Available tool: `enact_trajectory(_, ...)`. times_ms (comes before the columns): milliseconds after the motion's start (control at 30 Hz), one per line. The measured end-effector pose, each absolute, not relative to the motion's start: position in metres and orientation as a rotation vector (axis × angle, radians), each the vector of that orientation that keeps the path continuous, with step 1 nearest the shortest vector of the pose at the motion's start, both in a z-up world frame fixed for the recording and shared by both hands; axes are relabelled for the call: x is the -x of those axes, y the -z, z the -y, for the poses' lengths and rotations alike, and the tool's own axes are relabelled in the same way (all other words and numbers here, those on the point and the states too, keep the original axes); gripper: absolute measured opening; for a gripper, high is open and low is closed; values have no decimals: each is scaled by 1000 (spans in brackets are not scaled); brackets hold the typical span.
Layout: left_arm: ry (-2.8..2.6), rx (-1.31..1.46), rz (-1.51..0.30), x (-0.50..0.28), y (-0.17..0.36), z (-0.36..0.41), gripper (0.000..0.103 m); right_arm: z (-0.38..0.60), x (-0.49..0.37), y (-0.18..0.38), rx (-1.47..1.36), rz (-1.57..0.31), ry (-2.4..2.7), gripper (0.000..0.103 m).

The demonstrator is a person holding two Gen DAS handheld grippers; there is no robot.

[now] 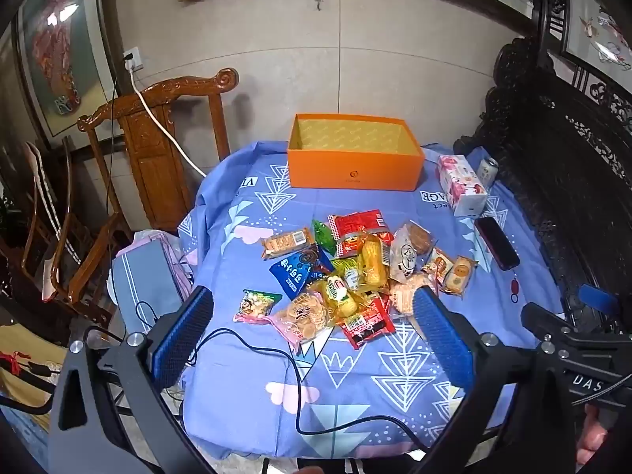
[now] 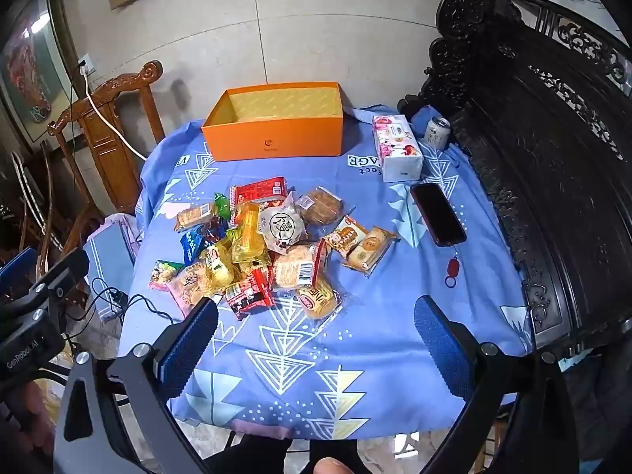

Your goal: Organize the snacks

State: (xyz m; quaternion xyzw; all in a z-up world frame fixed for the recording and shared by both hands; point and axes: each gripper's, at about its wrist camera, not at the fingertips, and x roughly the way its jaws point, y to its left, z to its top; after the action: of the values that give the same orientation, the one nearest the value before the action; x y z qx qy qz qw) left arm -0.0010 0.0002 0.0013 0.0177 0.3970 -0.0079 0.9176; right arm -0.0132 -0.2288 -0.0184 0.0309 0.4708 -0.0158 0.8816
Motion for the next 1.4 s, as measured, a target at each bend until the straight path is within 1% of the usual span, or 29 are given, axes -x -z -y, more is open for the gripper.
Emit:
enact_trajectory(133, 25, -30, -816, 3, -2, -3, 99, 230, 19, 15, -53, -969, 26, 100)
enact_trajectory(167, 23, -32, -813, 4, -2, -4, 99, 228, 13, 19, -63, -997, 42, 100)
enact_trajectory(267, 27, -29, -838, -2, -1, -4, 99, 228, 13, 19, -67, -998, 43, 100)
enact_trajectory(1400, 16, -44, -831, -3, -3, 2, 99, 229, 13, 20, -68, -994, 32, 100)
